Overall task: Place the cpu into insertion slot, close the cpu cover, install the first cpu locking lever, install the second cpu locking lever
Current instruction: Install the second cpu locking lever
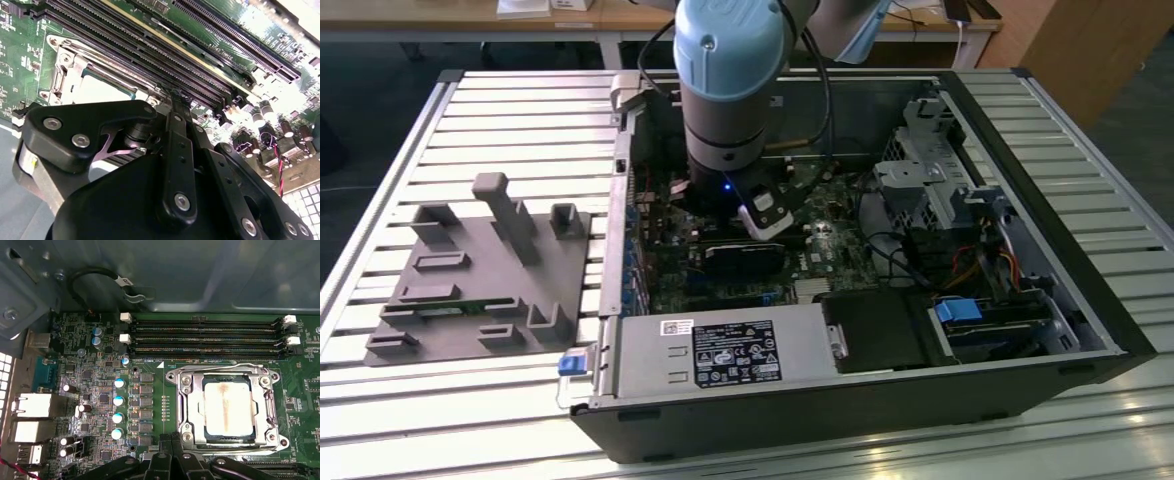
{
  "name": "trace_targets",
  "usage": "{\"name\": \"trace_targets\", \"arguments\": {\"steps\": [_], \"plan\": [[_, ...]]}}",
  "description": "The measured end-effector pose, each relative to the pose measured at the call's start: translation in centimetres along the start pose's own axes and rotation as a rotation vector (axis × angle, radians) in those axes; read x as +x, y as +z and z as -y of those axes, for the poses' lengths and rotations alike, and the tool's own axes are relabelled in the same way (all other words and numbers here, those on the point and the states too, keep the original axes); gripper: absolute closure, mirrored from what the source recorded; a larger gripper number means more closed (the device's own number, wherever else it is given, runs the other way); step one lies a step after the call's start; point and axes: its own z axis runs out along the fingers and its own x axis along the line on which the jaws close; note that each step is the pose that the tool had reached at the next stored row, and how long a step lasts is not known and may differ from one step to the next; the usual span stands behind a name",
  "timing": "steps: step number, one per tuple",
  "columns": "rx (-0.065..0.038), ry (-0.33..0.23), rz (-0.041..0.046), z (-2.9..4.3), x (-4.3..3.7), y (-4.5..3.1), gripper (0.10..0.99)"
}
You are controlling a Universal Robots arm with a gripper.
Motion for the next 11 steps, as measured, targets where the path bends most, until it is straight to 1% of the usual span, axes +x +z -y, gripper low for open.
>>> {"name": "trace_targets", "arguments": {"steps": [8, 11], "plan": [[0.0, 0.0, -0.0001, 0.35, 0.0, -0.11, 0.965], [0.0, 0.0, 0.0002, 0.36, -0.01, -0.21, 0.965]]}}
